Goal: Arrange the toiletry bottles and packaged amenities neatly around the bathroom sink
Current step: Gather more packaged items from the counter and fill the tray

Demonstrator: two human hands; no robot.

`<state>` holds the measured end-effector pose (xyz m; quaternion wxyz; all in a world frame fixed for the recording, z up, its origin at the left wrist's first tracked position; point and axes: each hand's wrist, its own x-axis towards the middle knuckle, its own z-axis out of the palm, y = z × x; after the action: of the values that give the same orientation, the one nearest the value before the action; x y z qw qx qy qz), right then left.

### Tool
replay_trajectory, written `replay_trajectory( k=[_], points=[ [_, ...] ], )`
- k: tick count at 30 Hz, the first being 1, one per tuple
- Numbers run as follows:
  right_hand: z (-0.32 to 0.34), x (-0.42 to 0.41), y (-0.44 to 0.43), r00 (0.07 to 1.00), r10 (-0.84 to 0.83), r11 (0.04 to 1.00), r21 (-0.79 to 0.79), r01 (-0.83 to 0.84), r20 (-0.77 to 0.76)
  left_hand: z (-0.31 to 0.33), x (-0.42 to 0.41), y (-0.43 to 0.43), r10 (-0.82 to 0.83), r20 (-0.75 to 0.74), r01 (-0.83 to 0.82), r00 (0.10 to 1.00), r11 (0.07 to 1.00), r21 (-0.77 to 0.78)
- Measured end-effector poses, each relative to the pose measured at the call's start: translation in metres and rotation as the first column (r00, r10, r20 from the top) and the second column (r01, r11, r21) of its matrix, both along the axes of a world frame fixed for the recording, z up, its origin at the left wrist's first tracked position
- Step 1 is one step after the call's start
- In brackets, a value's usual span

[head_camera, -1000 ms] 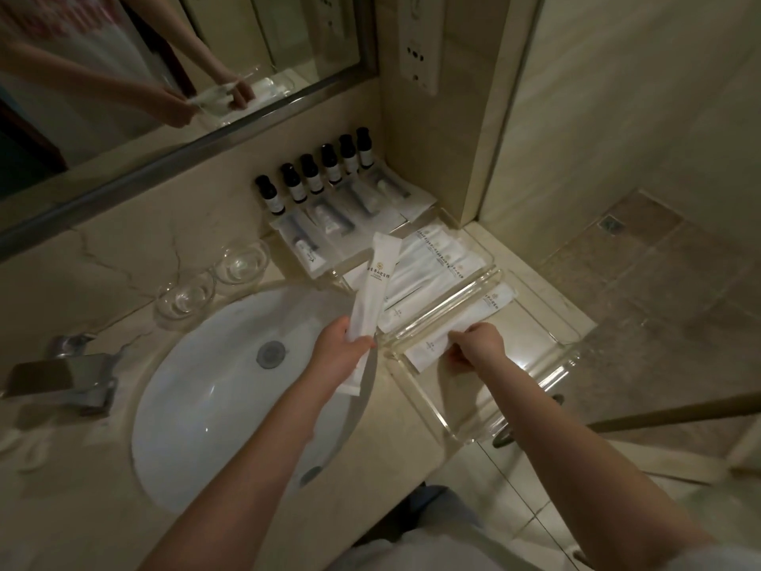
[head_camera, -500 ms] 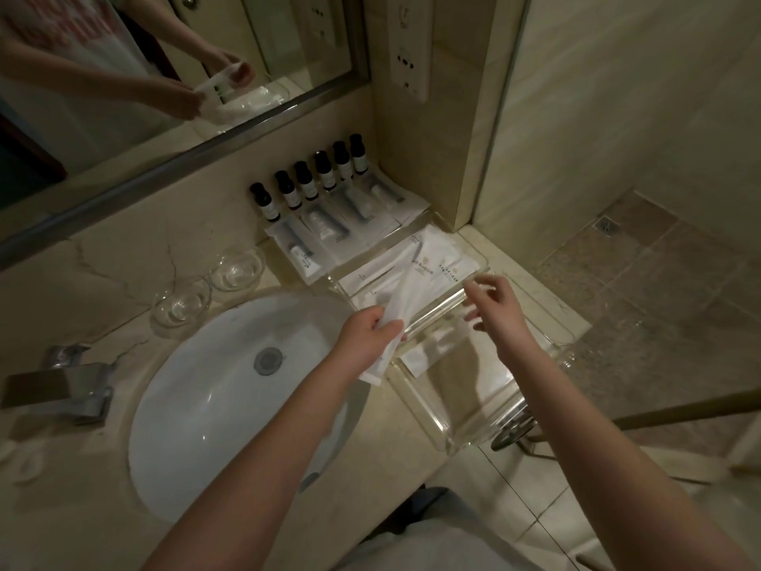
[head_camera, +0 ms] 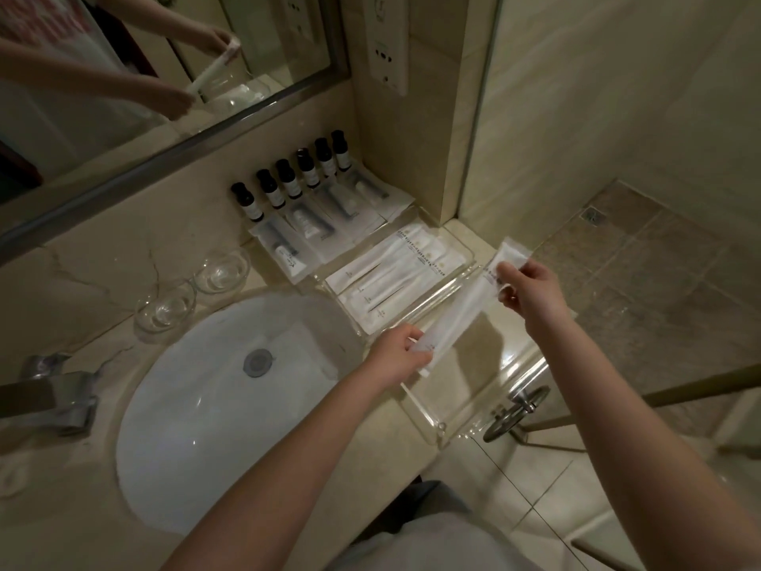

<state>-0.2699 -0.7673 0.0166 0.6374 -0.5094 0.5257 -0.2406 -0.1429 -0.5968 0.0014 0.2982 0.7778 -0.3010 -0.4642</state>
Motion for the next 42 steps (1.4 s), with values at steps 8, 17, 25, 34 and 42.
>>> replay_trajectory(
  k=[8, 17, 25, 34, 42],
  points=[
    [-0.055, -0.010, 0.000, 0.944, -0.159, 0.981, 0.065, 0.185, -0.290, -0.034, -0.022, -0.007, -0.225, 0.318, 0.180, 0.921, 0.969, 0.167],
    [-0.058, 0.001, 0.014, 0.691, 0.024, 0.960, -0.177, -0.219, -0.723, -0.050, -0.015, -0.004, -0.444, 0.625, 0.349, 0.642, 0.895, 0.277],
    [-0.067, -0.012, 0.018, 0.487, 0.135, 0.577, -0.331, -0.747, -0.863, -0.043, -0.019, 0.002, -0.517, 0.649, 0.443, 0.558, 0.847, 0.295],
    [-0.077, -0.016, 0.030, 0.501, 0.189, 0.597, -0.306, -0.741, -0.845, -0.043, -0.014, 0.001, -0.498, 0.664, 0.415, 0.558, 0.860, 0.297],
    [-0.060, -0.014, 0.034, 0.497, 0.176, 0.600, -0.308, -0.739, -0.850, -0.042, -0.009, 0.008, -0.462, 0.652, 0.391, 0.601, 0.882, 0.265]
  ],
)
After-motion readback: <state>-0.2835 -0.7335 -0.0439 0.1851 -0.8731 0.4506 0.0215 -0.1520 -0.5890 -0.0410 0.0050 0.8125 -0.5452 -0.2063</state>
